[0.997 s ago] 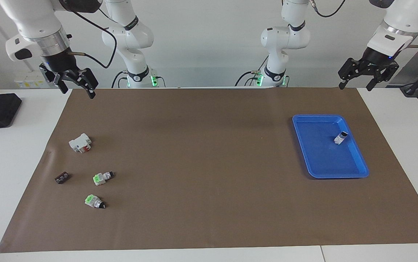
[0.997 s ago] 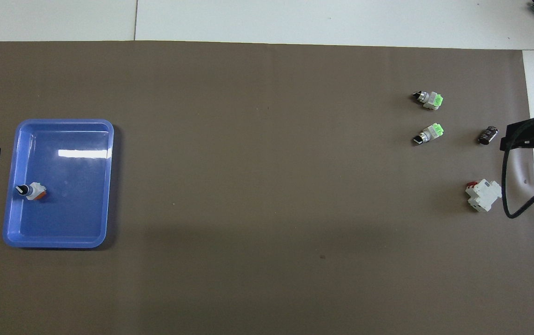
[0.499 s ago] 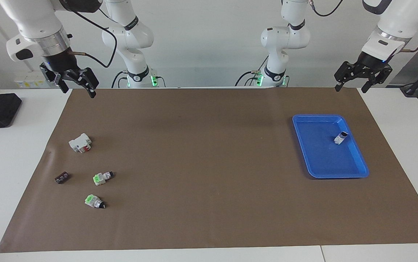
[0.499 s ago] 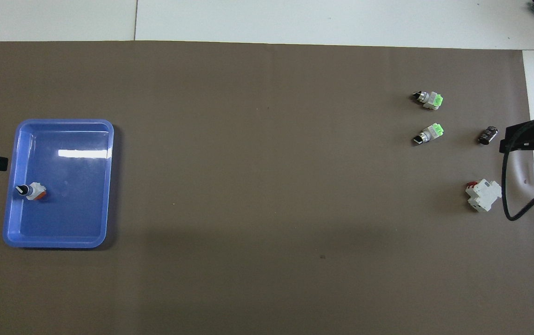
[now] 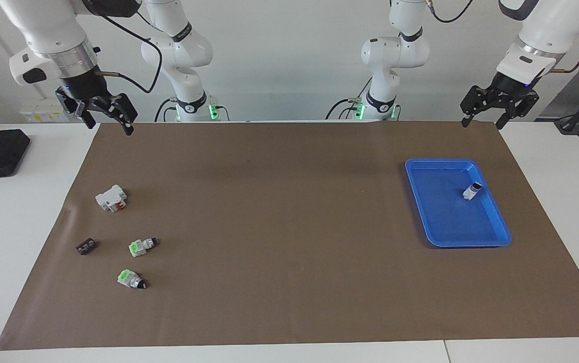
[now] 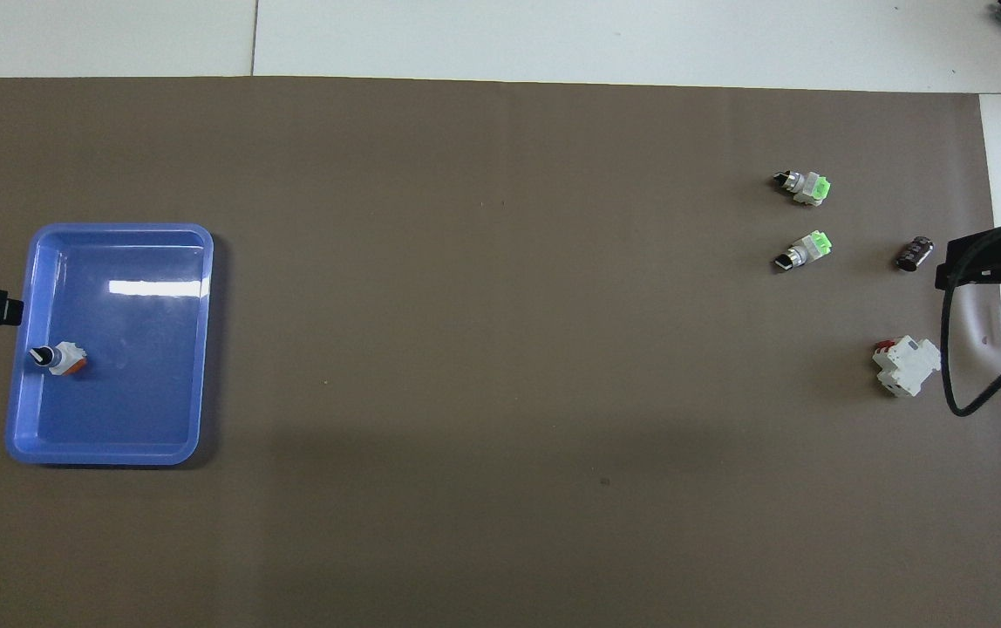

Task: Turn and place switch with both arms

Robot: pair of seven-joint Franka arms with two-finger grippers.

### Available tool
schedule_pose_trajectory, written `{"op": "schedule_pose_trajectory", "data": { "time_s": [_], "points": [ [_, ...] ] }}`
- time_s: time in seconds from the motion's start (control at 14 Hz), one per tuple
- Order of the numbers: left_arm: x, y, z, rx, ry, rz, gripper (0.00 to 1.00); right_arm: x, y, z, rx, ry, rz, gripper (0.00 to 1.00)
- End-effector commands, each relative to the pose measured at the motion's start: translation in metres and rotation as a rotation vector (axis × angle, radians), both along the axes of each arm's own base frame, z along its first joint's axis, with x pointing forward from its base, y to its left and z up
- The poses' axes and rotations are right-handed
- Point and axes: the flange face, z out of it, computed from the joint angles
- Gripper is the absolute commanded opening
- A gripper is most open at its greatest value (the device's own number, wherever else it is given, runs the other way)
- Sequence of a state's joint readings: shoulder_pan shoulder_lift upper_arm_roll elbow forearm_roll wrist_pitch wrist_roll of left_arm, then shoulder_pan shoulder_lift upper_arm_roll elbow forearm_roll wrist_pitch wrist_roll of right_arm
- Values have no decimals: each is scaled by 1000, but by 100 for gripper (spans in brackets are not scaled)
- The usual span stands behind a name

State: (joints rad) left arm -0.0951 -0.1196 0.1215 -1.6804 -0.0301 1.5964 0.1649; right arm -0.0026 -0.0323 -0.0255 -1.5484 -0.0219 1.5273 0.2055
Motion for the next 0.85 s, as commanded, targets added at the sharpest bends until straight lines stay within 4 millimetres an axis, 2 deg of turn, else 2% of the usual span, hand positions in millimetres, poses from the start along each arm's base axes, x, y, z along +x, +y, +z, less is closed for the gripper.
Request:
{"op": "schedule_pose_trajectory", "data": {
  "time_s": [0.0,0.14,0.43,0.78],
  "points": [
    [-9,-1,-1,2,-1,-14,100,-4,-4,3,14,0,21,100],
    [-10,2,-6,1,8,-6,100,-4,-5,3,14,0,19,100],
    [-12,8,-3,0,2,6,100,-6,-4,0,16,14,16,100],
    [-12,5,-3,0,1,6,100,-3,-5,1,15,-18,20,100]
  ]
}}
